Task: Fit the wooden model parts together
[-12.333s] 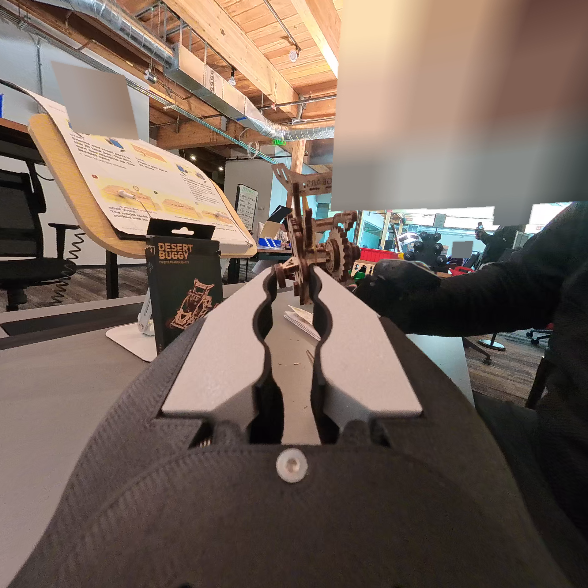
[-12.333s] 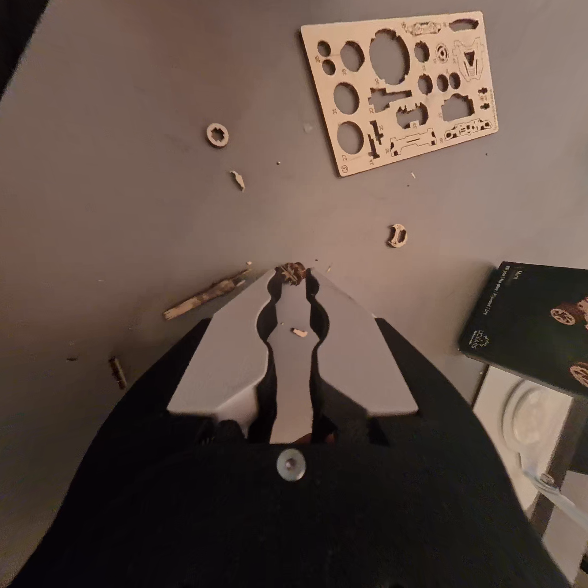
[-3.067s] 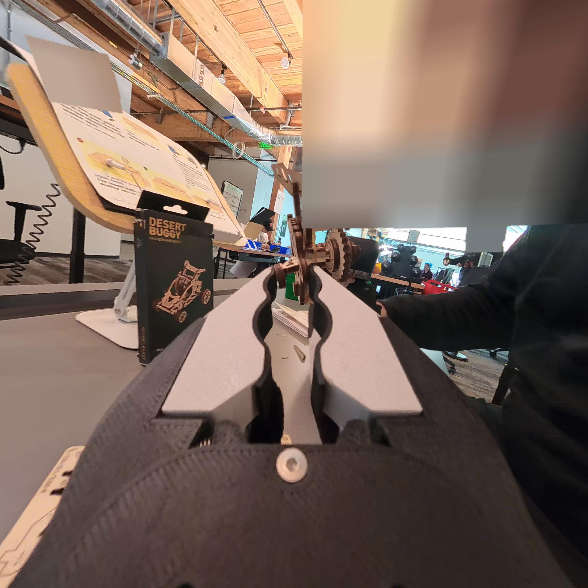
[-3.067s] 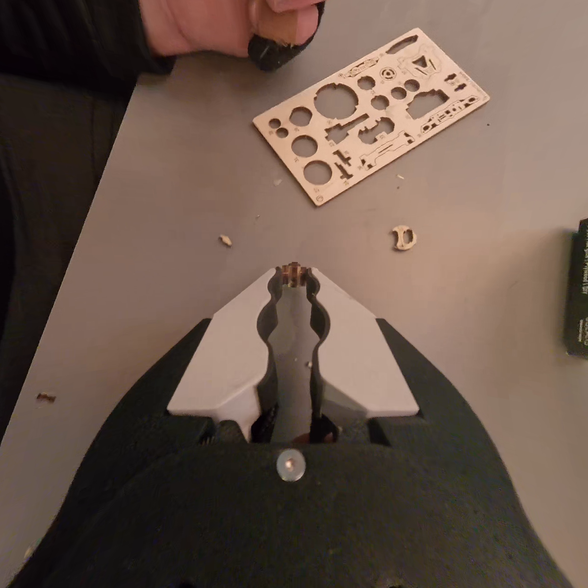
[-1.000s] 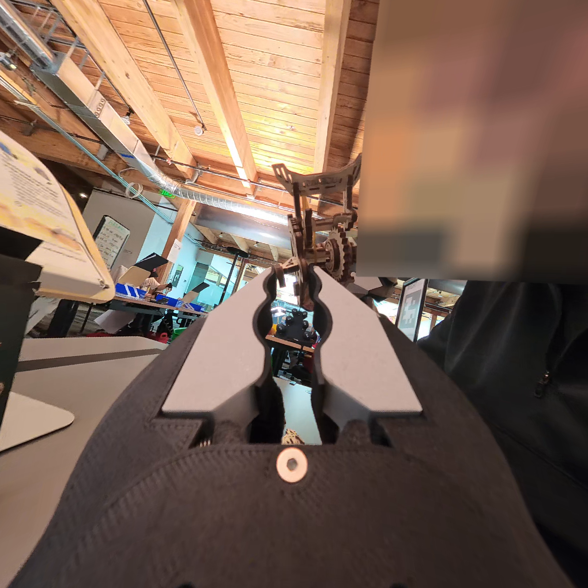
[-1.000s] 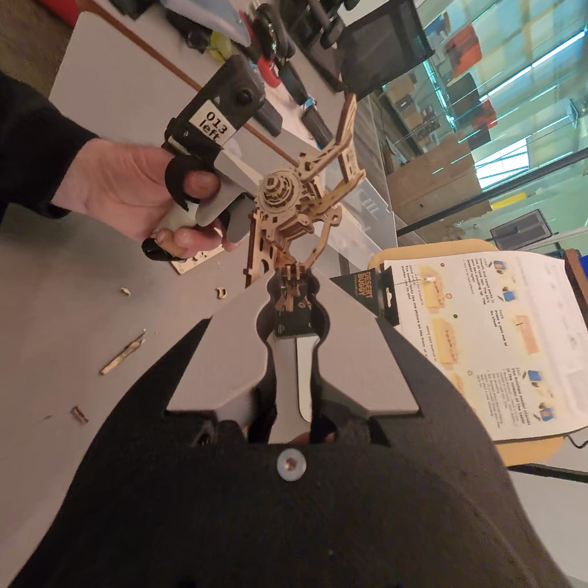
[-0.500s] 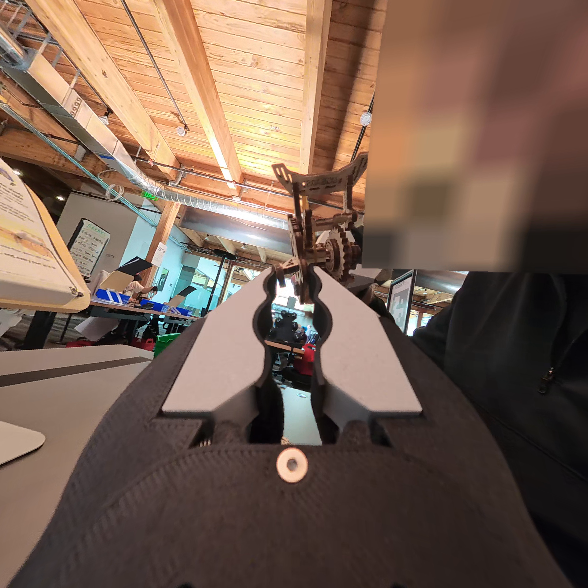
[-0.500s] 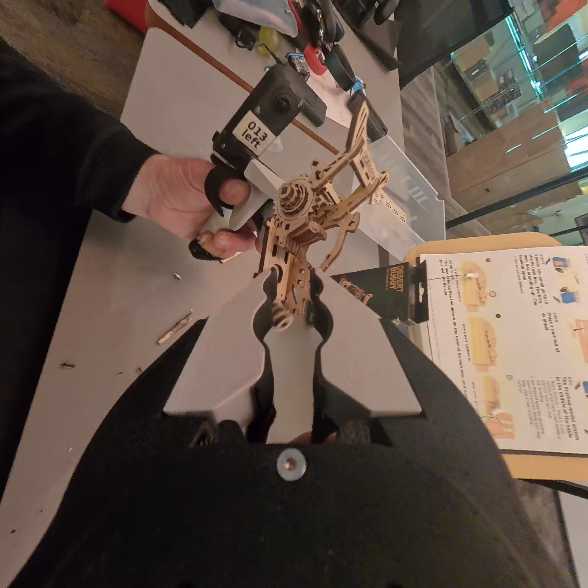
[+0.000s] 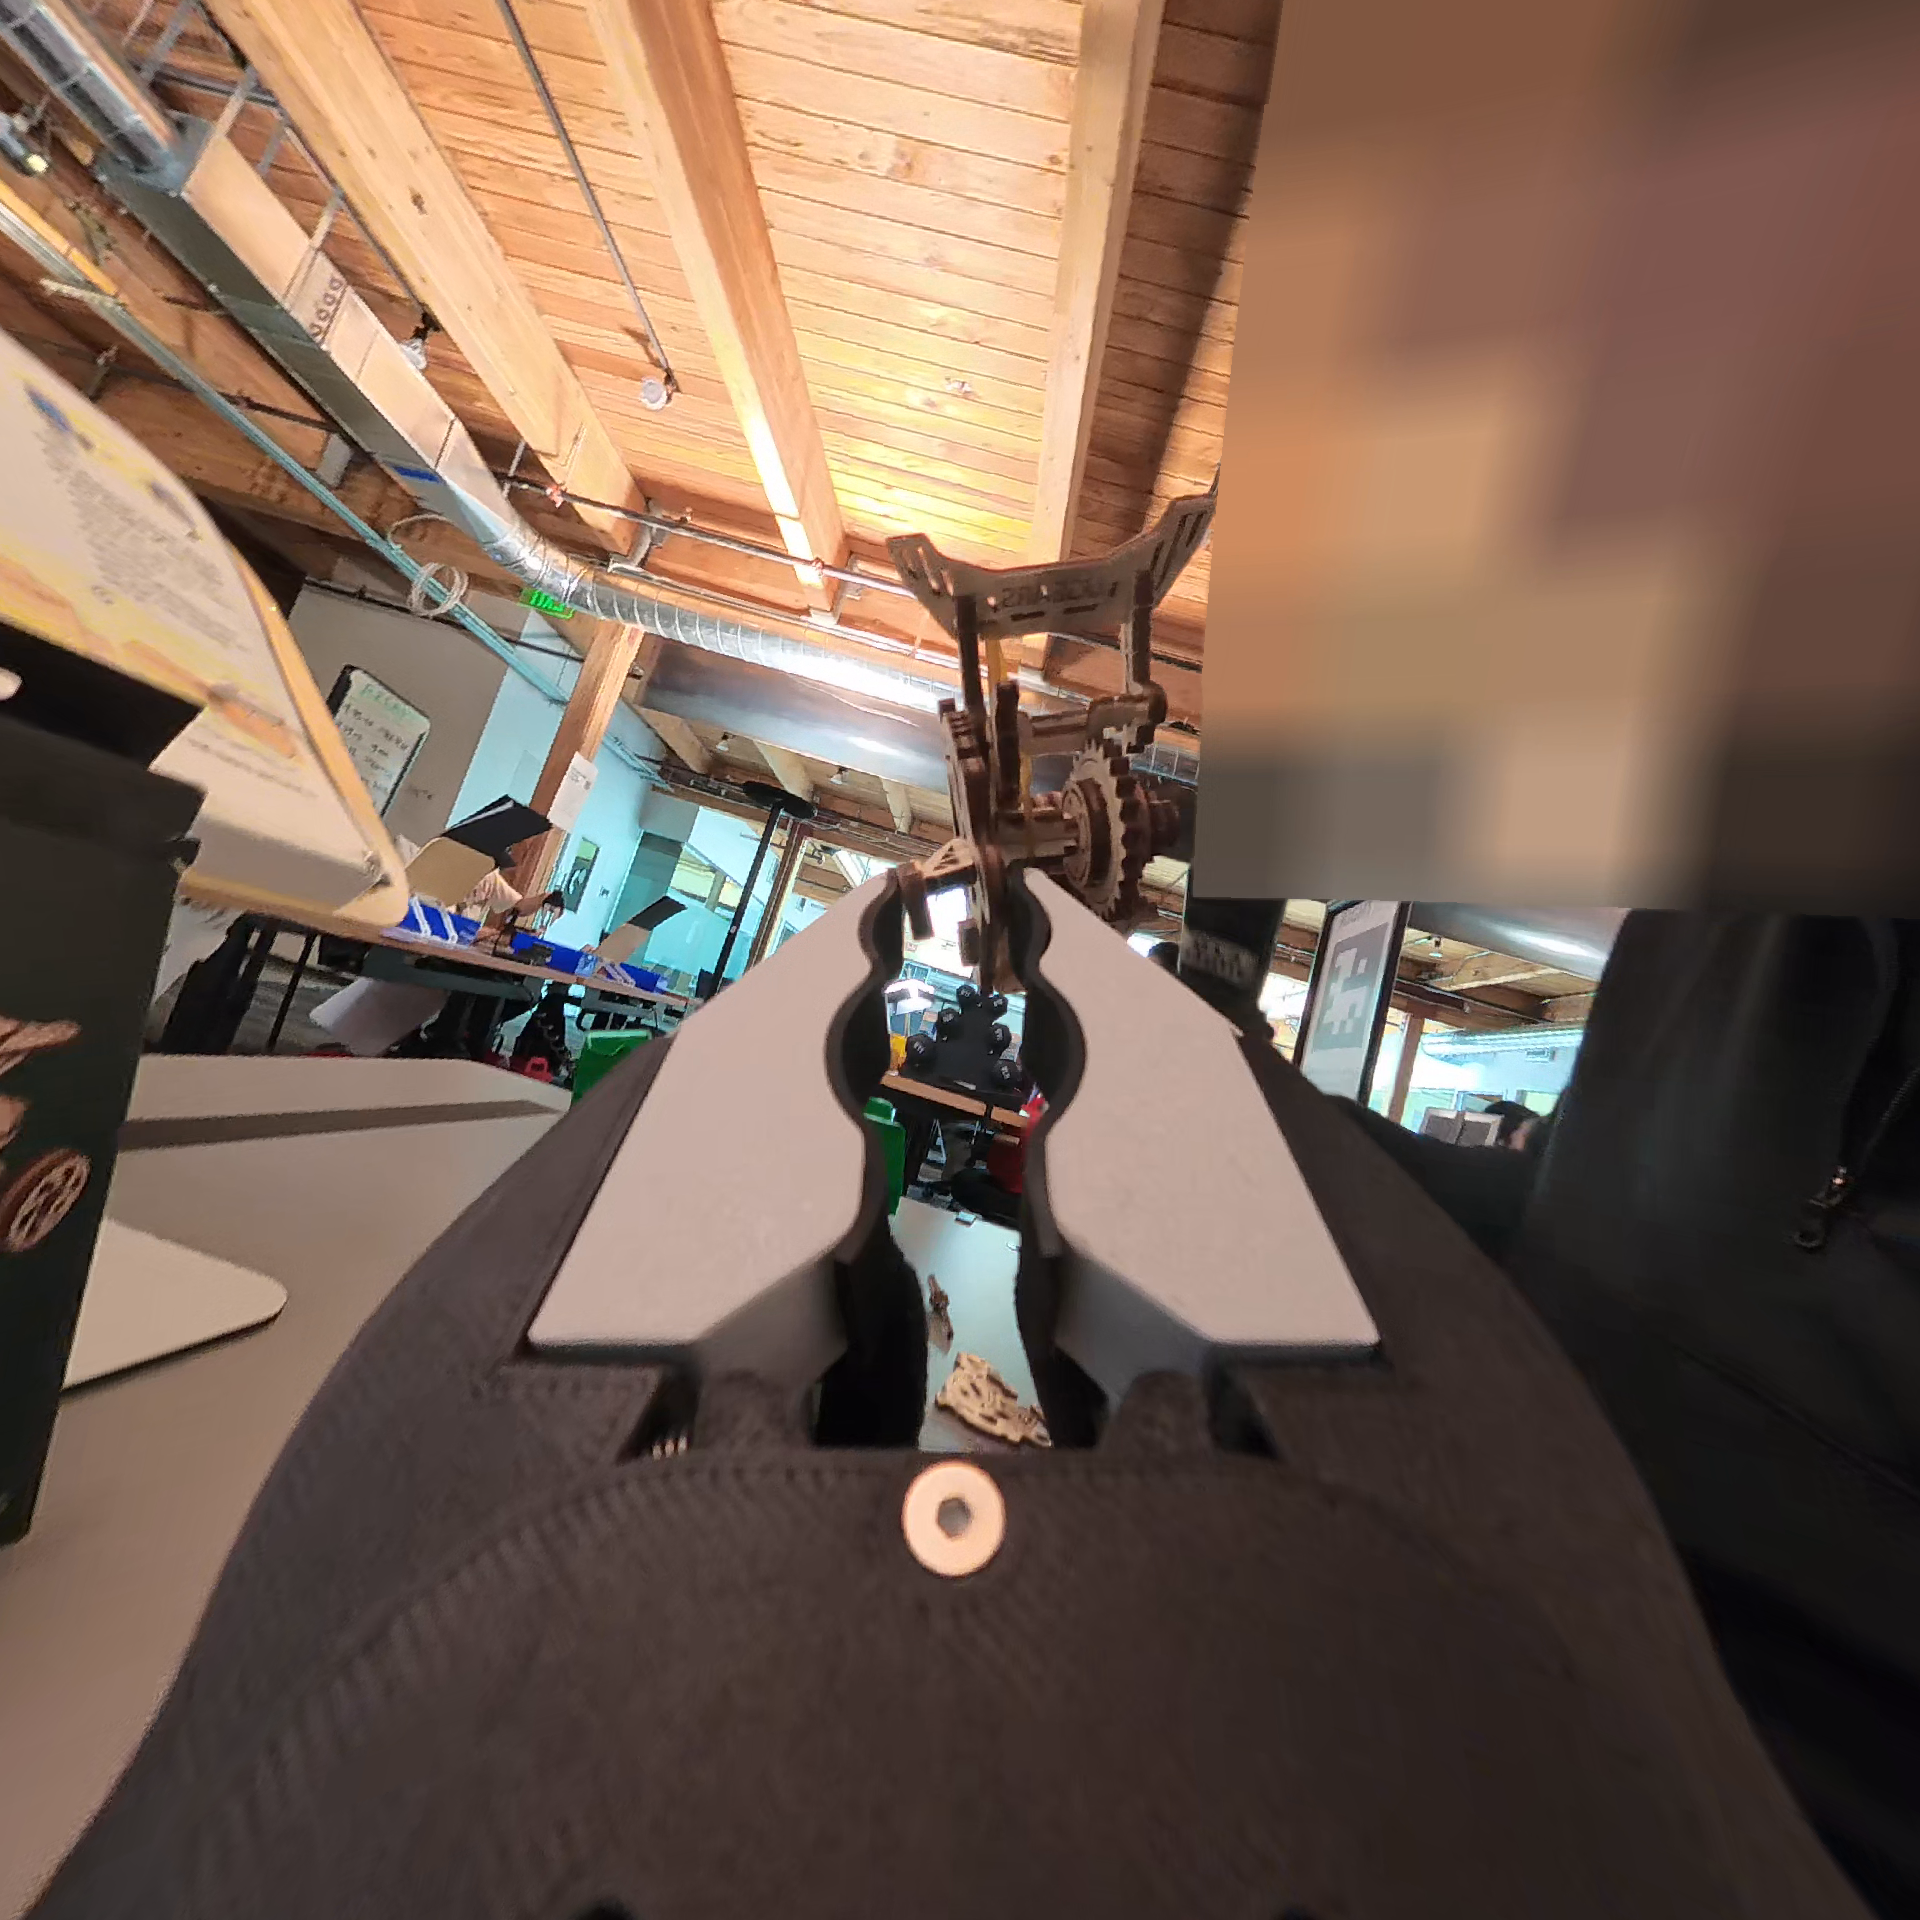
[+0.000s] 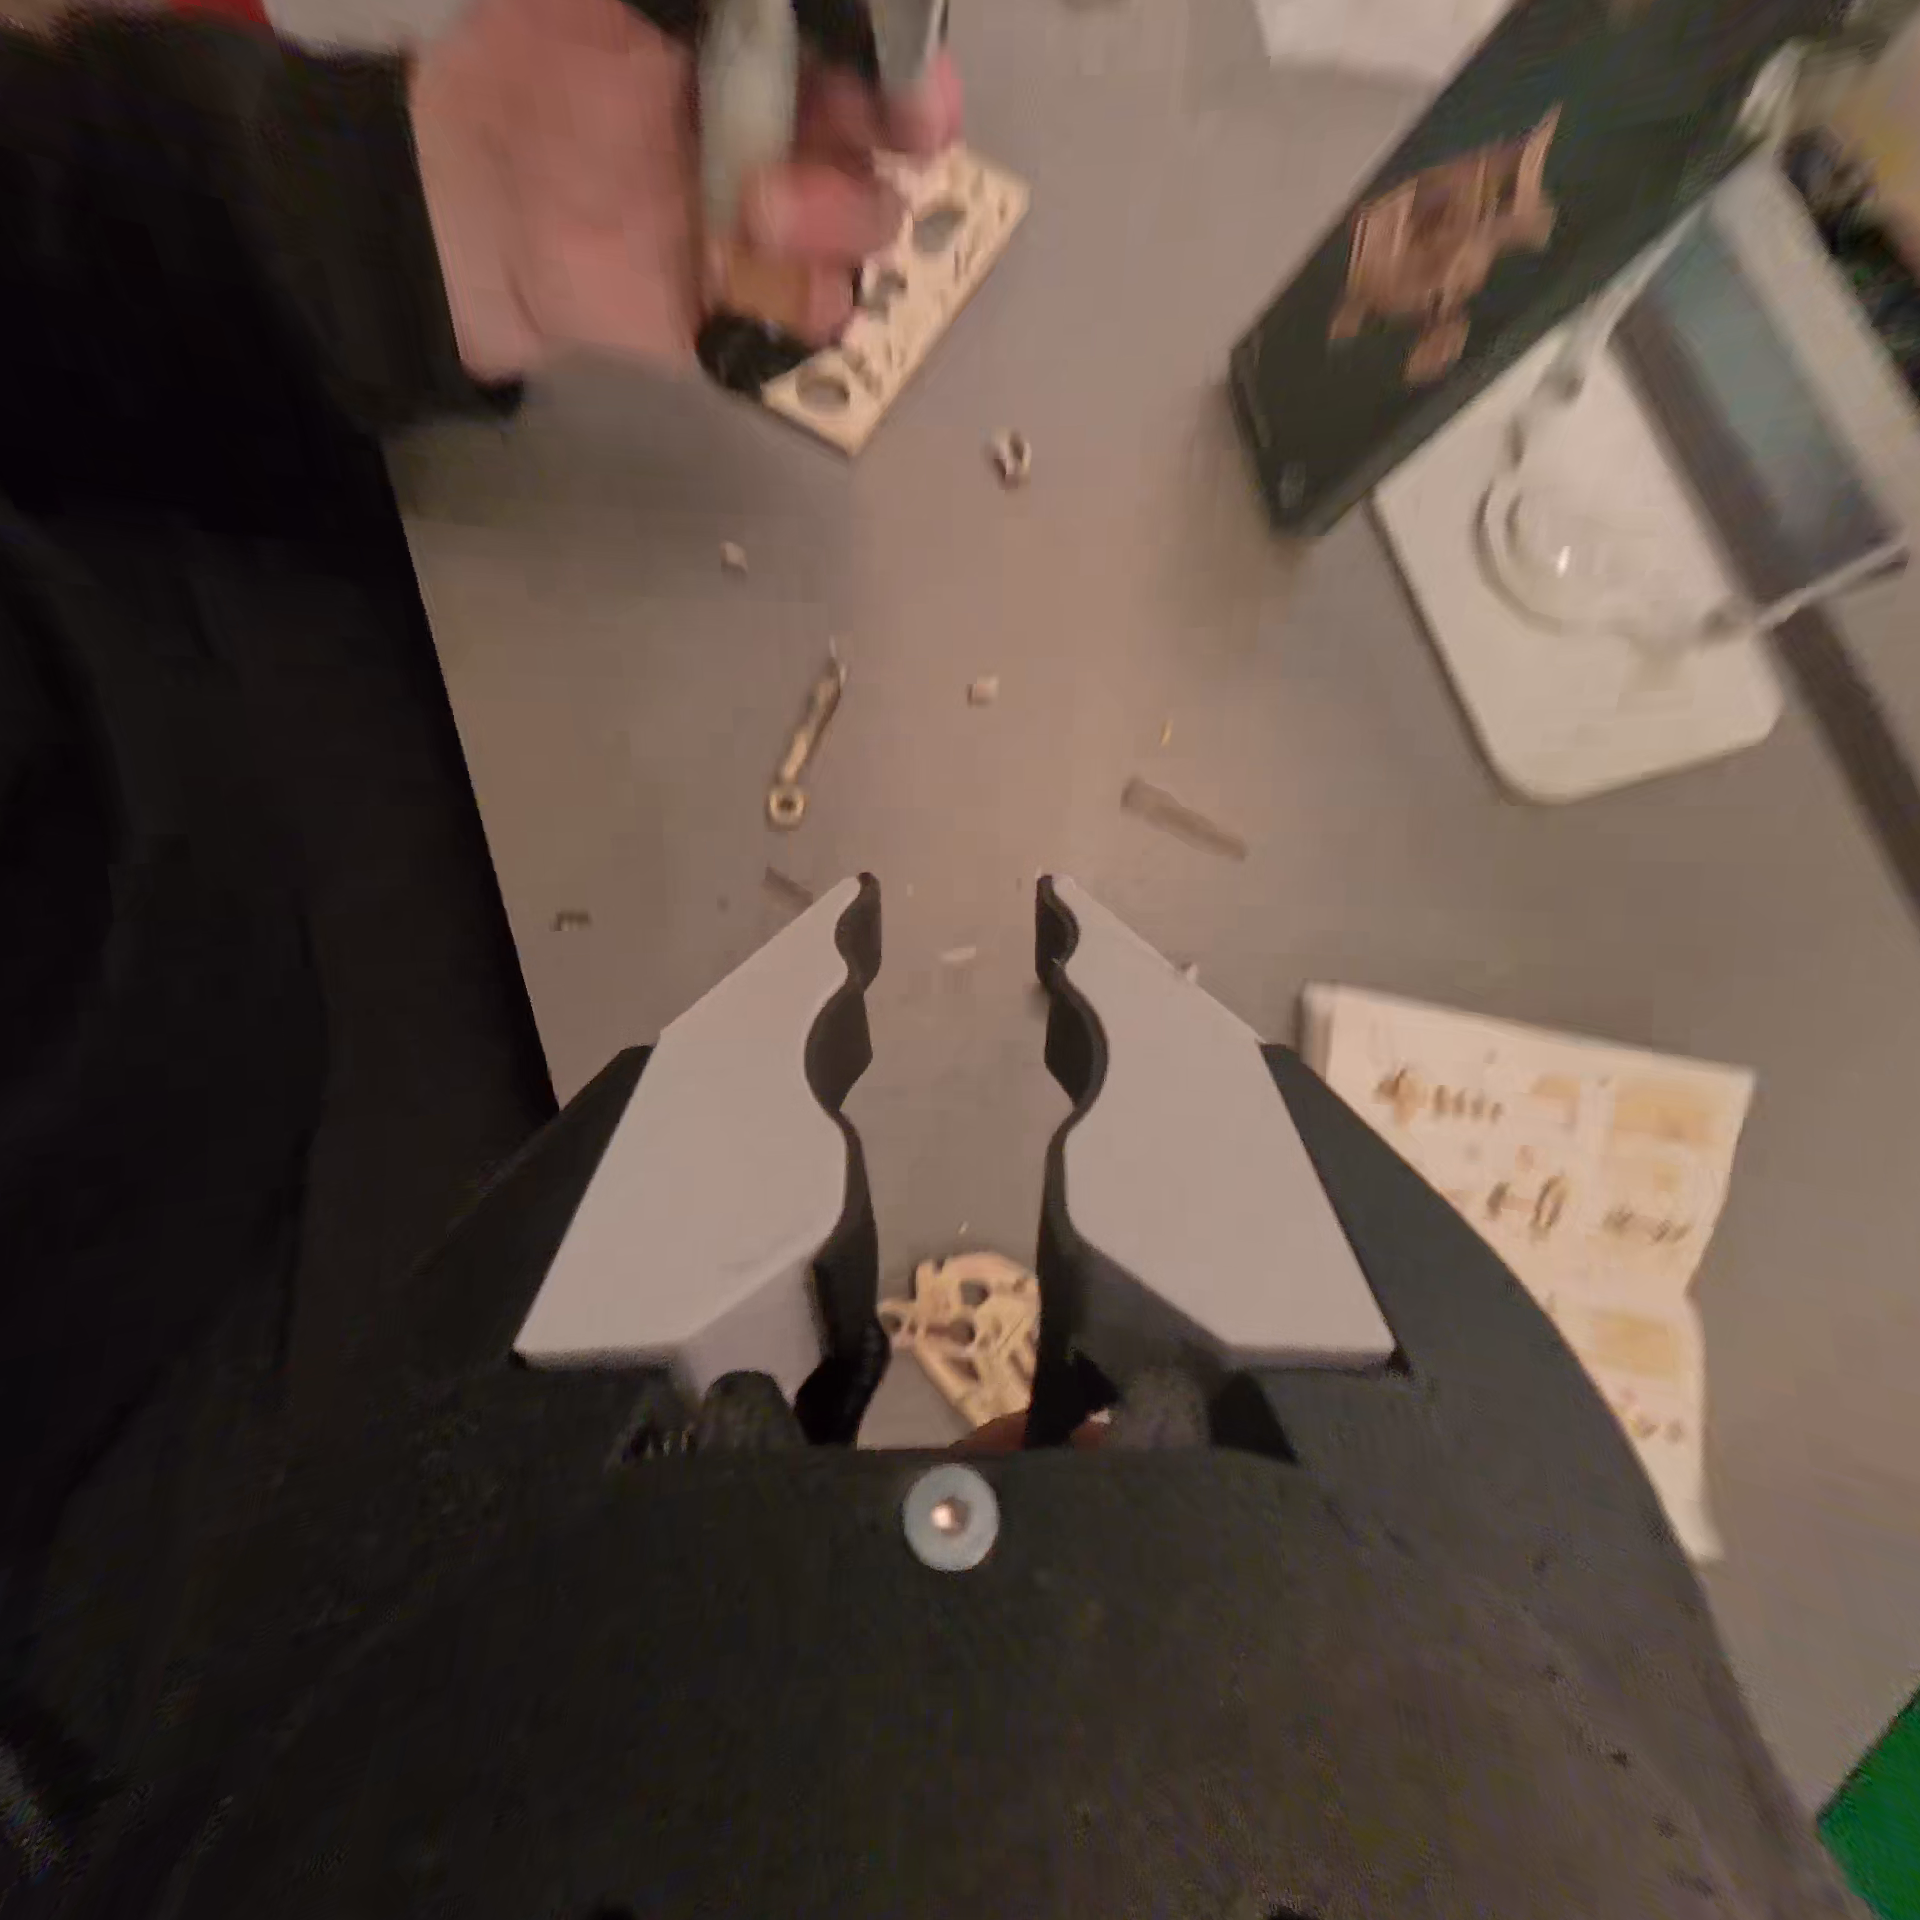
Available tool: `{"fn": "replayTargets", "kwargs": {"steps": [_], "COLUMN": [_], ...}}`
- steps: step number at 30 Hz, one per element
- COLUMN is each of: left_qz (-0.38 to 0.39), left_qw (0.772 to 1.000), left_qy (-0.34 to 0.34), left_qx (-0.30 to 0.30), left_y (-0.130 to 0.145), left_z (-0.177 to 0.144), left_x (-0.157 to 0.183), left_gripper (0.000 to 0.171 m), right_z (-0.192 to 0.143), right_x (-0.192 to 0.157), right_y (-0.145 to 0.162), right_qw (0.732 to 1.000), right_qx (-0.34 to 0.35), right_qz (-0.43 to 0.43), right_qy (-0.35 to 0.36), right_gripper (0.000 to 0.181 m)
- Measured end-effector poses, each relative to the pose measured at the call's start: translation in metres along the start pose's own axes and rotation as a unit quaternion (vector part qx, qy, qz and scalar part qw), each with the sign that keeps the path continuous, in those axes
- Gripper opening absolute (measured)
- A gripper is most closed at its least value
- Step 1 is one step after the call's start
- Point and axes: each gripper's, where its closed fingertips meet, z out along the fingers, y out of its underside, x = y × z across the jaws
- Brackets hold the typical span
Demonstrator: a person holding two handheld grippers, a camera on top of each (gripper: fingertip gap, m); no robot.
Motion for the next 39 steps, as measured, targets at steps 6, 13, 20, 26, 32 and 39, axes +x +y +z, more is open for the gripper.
{"fn": "replayTargets", "kwargs": {"steps": [6,13,20,26,32,39], "left_qz": [-0.004,-0.018,-0.025,-0.027,-0.034,-0.036], "left_qw": [1.0,0.999,0.999,0.999,0.999,0.999], "left_qy": [-0.007,-0.001,0.003,0.007,0.01,0.009], "left_qx": [-0.011,-0.028,-0.031,-0.028,-0.033,-0.039], "left_y": [0.008,0.027,0.03,0.029,0.032,0.037], "left_z": [0.003,0.011,0.014,0.013,0.016,0.018], "left_x": [-0.011,-0.016,-0.023,-0.023,-0.023,-0.024], "left_gripper": [0.017,0.016,0.017,0.017,0.016,0.016], "right_z": [0.024,0.069,0.085,0.09,0.07,0.047], "right_x": [0.014,0.04,0.061,0.049,0.038,0.054], "right_y": [0.055,0.081,0.076,0.093,0.097,0.109], "right_qw": [0.992,0.987,0.987,0.984,0.982,0.987], "right_qx": [-0.013,-0.035,-0.068,-0.084,-0.058,-0.078], "right_qz": [0.118,0.14,0.145,0.158,0.178,0.135], "right_qy": [0.037,0.064,0.032,0.004,0.0,0.03], "right_gripper": [0.027,0.026,0.015,0.002,0.006,0.016]}}
